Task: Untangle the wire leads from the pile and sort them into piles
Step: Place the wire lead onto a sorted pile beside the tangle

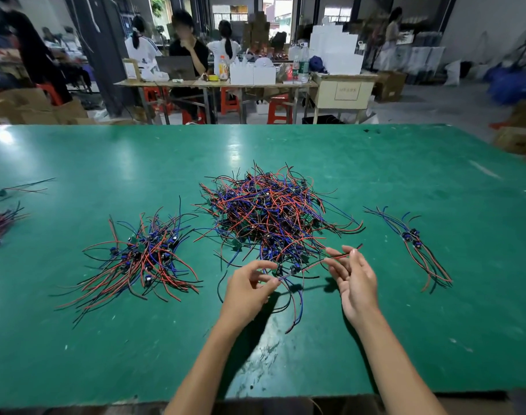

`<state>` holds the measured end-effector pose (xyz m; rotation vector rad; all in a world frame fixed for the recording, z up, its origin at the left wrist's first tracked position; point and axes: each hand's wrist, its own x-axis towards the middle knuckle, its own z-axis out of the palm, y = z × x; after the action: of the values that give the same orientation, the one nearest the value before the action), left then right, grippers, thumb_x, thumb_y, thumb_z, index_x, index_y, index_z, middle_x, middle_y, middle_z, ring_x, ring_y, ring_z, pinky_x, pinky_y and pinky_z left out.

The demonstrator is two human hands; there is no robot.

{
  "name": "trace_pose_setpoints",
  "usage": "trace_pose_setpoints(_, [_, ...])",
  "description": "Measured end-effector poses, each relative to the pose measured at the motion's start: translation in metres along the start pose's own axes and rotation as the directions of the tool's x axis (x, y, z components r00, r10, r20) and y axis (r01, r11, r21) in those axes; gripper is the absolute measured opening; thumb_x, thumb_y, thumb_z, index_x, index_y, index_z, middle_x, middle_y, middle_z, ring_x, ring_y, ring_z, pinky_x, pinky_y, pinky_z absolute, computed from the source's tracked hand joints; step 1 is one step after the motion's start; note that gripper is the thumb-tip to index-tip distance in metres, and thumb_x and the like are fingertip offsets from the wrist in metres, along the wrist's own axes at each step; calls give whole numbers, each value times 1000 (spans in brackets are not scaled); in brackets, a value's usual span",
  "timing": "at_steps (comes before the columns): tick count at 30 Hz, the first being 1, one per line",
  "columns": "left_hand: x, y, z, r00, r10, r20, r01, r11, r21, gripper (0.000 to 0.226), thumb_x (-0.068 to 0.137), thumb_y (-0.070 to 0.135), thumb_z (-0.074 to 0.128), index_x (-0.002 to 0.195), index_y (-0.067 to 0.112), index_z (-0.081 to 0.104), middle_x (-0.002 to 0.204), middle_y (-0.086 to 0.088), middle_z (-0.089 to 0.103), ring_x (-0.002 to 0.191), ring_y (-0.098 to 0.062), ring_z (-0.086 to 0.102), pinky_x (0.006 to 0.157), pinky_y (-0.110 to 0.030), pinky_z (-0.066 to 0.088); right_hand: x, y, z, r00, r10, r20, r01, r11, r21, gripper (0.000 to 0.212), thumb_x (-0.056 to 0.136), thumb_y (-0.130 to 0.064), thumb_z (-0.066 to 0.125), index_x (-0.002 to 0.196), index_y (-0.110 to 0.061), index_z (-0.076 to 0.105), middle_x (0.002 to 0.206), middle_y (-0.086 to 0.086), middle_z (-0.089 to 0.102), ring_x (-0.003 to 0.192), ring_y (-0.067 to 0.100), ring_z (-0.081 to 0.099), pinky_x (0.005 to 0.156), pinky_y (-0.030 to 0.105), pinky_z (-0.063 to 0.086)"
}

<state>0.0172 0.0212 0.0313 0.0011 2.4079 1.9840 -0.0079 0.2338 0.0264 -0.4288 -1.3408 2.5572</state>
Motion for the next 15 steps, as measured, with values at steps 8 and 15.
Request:
trace_pose_setpoints(8, [-2,0,-25,995,-19,-98,8,995,-104,25,86,14,80,107,25,72,83,-3,78,58,-9,60,49,-19,45,0,-1,-2,992,-35,-121,54,987,154,24,112,-24,35,103,-16,55,84,4,78,64,7,69,60,16,56])
trace_pose_setpoints(15, [-6,-4,-26,992,12,-126,-36,982,-183,27,86,3,77,108,18,72,85,-9,78,67,-14,67,64,-20,54,-13,1,9,999,48,10,-43,956,-291,14,101,-27,59,103,-16,67,90,5,79,63,9,62,60,23,47])
